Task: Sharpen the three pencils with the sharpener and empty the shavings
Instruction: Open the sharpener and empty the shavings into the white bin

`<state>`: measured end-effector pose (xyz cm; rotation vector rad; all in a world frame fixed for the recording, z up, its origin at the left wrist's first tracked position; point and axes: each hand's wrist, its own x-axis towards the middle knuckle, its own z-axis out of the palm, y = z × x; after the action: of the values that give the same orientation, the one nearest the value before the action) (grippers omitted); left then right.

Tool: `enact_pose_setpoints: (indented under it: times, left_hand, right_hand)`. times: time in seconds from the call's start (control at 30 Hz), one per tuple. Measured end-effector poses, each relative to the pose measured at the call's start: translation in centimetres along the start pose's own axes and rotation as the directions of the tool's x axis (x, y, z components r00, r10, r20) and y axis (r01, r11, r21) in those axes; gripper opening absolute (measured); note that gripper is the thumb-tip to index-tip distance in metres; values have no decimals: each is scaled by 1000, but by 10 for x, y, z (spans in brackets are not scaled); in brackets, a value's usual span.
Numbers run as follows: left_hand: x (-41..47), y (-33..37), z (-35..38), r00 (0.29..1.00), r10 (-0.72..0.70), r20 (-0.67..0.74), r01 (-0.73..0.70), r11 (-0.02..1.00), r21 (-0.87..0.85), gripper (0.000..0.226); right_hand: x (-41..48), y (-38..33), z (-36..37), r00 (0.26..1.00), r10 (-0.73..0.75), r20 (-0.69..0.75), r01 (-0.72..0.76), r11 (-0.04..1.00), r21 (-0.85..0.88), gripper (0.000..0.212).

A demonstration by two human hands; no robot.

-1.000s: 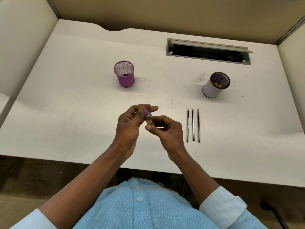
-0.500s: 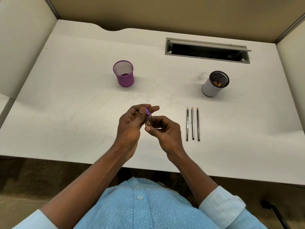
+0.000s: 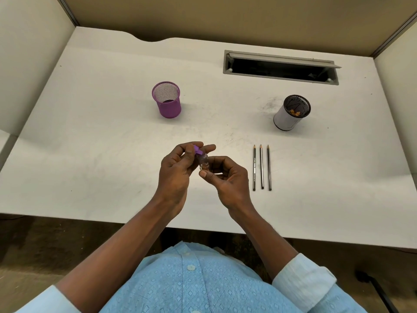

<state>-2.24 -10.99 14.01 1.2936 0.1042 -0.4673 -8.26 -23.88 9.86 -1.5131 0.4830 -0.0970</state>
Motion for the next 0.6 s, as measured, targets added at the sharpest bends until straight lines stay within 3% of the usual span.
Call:
enact_pose_setpoints:
  times: [0.6]
  left_hand:
    - [-1, 0, 0, 978, -160, -136, 155, 987, -49, 42]
  right_hand:
    - [-3, 3, -4, 1000, -19, -7, 19, 1000, 15, 29]
